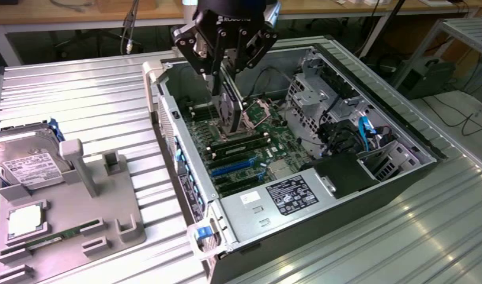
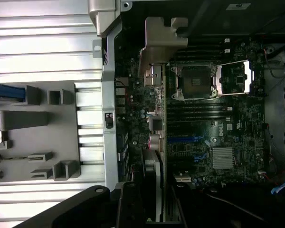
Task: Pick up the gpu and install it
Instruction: 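Pick up the gpu and move the gpu toward the slot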
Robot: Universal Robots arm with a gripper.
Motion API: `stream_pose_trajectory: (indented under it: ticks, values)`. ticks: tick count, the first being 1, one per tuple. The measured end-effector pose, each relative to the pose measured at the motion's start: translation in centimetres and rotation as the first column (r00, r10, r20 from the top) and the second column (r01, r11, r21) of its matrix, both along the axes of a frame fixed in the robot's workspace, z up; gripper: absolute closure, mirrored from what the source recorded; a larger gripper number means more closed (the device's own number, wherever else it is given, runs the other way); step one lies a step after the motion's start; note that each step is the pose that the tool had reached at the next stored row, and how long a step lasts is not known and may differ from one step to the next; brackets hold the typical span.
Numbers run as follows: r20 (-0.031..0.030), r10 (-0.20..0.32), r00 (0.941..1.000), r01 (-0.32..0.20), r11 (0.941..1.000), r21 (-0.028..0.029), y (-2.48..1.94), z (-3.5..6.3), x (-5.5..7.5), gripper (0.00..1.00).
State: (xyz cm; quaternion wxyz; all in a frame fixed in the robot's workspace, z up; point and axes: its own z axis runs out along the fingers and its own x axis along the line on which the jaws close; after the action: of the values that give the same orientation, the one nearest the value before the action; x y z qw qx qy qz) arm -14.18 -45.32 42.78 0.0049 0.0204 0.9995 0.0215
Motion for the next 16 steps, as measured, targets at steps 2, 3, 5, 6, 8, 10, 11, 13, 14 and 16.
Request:
stream_pose_trajectory:
  ticks: [2, 3, 5, 6, 8, 10, 11, 13, 14, 16]
  values:
    - [0.0, -0.002, 1.0, 0.002, 1.0, 0.0, 0.0, -0.03, 1.0, 0.72]
    - [0.0001, -0.002, 1.0, 0.002, 1.0, 0.0001, 0.0, -0.05, 1.4, 0.72]
    - [0.0, -0.002, 1.0, 0.002, 1.0, 0.0, 0.0, -0.07, 2.4, 0.72]
    - [0.0, -0.002, 1.0, 0.002, 1.0, -0.0001, 0.0, -0.07, 2.8, 0.72]
    - [0.0, -0.002, 1.0, 0.002, 1.0, -0.0001, 0.0, -0.07, 3.8, 0.72]
    - [0.0001, -0.002, 1.0, 0.002, 1.0, 0.0001, 0.0, -0.09, 4.7, 0.72]
    - [0.0, -0.002, 1.0, 0.002, 1.0, 0.0, 0.0, -0.1, 5.2, 0.72]
    - [0.0001, -0.002, 1.0, 0.002, 1.0, 0.0, 0.0, -0.12, 6.2, 0.72]
    - [0.0001, -0.002, 1.0, 0.002, 1.0, 0.0, 0.0, -0.13, 7.1, 0.72]
    - [0.0001, -0.002, 1.0, 0.002, 1.0, 0.0, 0.0, -0.14, 8.3, 0.72]
